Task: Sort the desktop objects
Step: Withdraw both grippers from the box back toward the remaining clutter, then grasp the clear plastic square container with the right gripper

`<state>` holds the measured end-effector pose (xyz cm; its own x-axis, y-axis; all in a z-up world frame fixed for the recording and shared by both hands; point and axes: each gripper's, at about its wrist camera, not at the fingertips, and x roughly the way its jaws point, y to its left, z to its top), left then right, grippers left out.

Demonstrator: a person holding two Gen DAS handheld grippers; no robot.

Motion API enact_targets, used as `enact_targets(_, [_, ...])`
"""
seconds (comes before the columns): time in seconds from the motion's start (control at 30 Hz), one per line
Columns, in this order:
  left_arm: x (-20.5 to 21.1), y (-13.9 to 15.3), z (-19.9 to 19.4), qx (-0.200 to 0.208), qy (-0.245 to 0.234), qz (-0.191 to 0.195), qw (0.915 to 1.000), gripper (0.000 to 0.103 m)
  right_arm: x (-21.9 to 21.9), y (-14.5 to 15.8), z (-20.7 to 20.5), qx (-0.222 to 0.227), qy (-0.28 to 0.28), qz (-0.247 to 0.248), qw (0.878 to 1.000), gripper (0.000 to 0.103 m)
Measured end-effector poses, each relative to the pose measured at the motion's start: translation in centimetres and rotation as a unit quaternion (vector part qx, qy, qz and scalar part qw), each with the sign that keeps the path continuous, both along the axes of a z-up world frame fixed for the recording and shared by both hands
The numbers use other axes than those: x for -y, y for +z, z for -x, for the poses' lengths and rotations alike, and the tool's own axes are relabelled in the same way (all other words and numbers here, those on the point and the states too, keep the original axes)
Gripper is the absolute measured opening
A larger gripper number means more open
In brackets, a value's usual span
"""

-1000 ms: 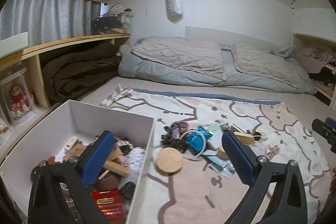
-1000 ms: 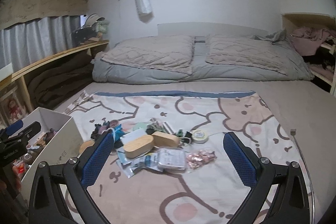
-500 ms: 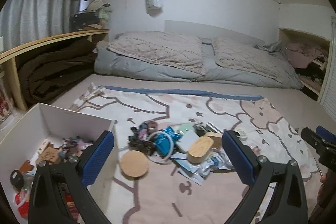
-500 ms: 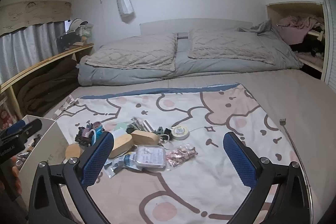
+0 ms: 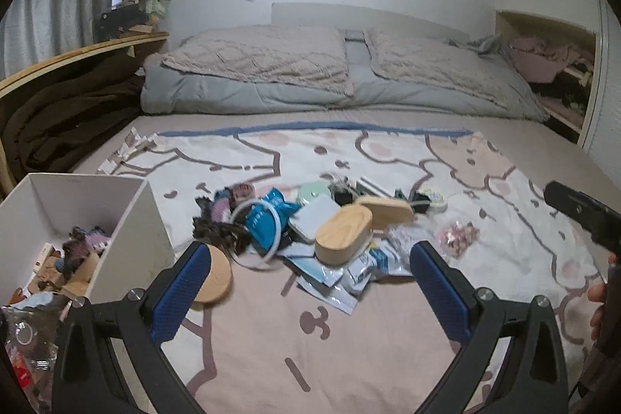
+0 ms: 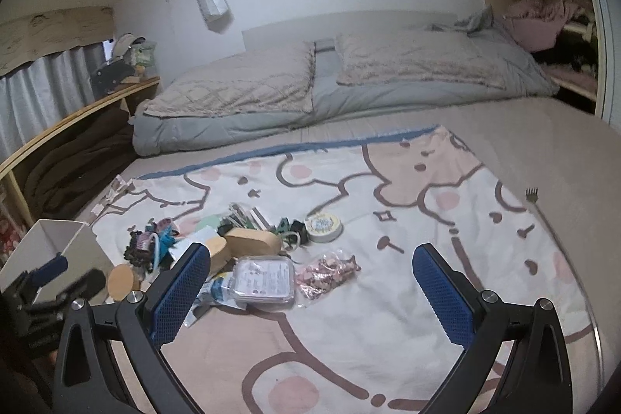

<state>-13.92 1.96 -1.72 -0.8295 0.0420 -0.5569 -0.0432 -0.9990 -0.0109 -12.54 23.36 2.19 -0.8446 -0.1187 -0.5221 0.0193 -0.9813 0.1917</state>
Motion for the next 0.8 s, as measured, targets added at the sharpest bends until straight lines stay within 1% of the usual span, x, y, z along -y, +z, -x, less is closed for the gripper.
enact_targets(0.17, [-0.2, -1.5, 0.3, 0.021, -0.012, -0.011, 0.9997, 0.103, -0.2, -2.2, 1.9, 0.041, -0.007, 0.002, 0.999, 0.103])
enact_targets(0.27, [-0.6, -2.4, 0.4, 0.032, -0.016, -0.008, 0.9993, 0.103, 0.1, -3.6, 3.1, 0.06, -0.002, -0.013, 0.998, 0.103])
enact_targets(0.4, [-0.8, -3.3, 0.5, 0.047, -0.024, -0.01, 0.9986, 0.103, 0.8, -5.2, 4.5, 0.069, 0.007, -0.034, 0.997, 0.103])
enact_targets(0.57, [-0.8, -3.9, 0.6, 0.056, -0.027, -0.015, 0.998, 0.103, 1.5, -6.5, 6.2, 0.084, 0.021, -0.033, 0.996, 0.103])
enact_targets(0.67, [-0.6, -4.3, 0.5, 0.063, -0.028, -0.018, 0.9975, 0.103, 1.6, -6.8, 7.3, 0.086, 0.03, -0.021, 0.996, 0.103])
enact_targets(0.8, [-0.3, -4.8, 0.4, 0.069, -0.026, -0.017, 0.9971, 0.103, 1.7, -7.3, 8.9, 0.097, 0.044, 0.02, 0.994, 0.103])
